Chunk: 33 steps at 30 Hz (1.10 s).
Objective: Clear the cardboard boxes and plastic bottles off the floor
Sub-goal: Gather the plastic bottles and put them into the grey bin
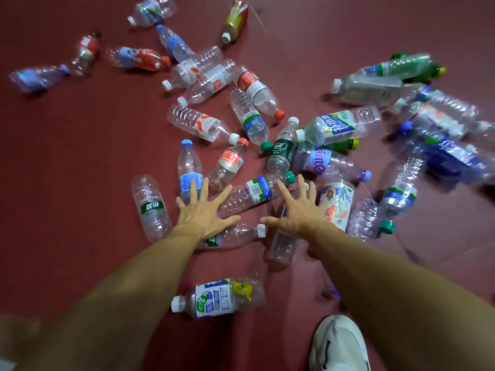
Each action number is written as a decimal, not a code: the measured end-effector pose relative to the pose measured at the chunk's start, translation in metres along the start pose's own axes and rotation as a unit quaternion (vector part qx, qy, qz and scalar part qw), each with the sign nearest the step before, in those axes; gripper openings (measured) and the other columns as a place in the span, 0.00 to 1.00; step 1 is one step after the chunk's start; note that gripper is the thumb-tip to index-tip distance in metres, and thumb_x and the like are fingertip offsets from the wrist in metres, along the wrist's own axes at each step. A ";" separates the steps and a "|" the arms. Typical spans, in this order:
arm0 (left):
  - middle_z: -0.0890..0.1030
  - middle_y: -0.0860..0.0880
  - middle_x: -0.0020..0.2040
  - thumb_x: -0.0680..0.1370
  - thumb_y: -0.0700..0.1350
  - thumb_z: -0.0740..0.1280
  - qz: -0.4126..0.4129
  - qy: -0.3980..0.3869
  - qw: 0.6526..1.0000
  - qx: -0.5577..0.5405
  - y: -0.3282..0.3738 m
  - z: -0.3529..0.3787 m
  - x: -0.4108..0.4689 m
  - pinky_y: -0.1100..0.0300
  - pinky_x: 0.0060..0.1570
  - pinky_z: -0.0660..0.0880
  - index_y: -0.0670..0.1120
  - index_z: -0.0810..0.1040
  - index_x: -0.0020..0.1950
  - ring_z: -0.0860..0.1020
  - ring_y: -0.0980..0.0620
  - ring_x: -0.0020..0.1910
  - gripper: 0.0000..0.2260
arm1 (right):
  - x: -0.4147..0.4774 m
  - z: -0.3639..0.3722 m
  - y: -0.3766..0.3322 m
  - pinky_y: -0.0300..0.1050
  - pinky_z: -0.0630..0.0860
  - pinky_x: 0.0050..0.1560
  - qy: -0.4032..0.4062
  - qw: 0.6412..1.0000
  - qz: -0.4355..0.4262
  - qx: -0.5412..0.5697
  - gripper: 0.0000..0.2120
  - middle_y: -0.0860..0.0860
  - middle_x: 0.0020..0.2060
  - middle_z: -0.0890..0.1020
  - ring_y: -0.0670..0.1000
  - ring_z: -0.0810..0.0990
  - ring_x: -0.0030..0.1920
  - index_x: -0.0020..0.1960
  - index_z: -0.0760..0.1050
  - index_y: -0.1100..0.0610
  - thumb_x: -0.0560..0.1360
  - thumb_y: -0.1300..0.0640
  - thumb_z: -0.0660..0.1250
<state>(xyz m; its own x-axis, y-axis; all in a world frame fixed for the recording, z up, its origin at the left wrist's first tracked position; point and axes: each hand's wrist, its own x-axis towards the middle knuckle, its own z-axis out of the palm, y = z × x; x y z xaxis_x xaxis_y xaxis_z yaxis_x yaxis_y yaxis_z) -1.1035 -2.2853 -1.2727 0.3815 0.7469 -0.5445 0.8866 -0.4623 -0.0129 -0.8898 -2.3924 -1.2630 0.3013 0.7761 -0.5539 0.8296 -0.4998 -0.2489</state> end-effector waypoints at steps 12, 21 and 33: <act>0.31 0.46 0.80 0.73 0.76 0.56 0.043 -0.064 0.997 0.000 -0.027 -0.010 -0.003 0.32 0.74 0.56 0.71 0.36 0.76 0.34 0.36 0.78 0.39 | 0.031 -0.008 -0.043 0.77 0.51 0.71 0.006 0.998 -0.049 -0.050 0.47 0.48 0.80 0.37 0.61 0.36 0.79 0.79 0.38 0.35 0.71 0.24 0.61; 0.35 0.46 0.81 0.70 0.76 0.61 0.034 -0.046 0.997 -0.042 -0.074 -0.032 -0.014 0.32 0.73 0.57 0.69 0.34 0.76 0.43 0.42 0.81 0.45 | 0.035 0.006 -0.104 0.76 0.40 0.72 -0.029 0.989 -0.120 -0.084 0.48 0.48 0.81 0.39 0.63 0.38 0.79 0.79 0.36 0.36 0.71 0.25 0.61; 0.41 0.43 0.82 0.73 0.73 0.60 0.002 0.008 0.999 -0.037 -0.074 -0.023 -0.011 0.28 0.71 0.54 0.68 0.40 0.78 0.41 0.39 0.80 0.41 | 0.034 0.011 -0.106 0.74 0.41 0.72 -0.055 0.982 -0.100 -0.148 0.48 0.52 0.81 0.52 0.63 0.42 0.80 0.80 0.42 0.38 0.70 0.25 0.61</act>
<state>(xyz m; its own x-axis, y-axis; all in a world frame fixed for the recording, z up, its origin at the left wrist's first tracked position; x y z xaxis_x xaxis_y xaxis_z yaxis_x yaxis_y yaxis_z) -1.1675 -2.2487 -1.2465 0.3888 0.7525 -0.5316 0.9017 -0.4292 0.0519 -0.9727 -2.3169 -1.2641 0.0787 0.7933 -0.6037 0.9724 -0.1945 -0.1288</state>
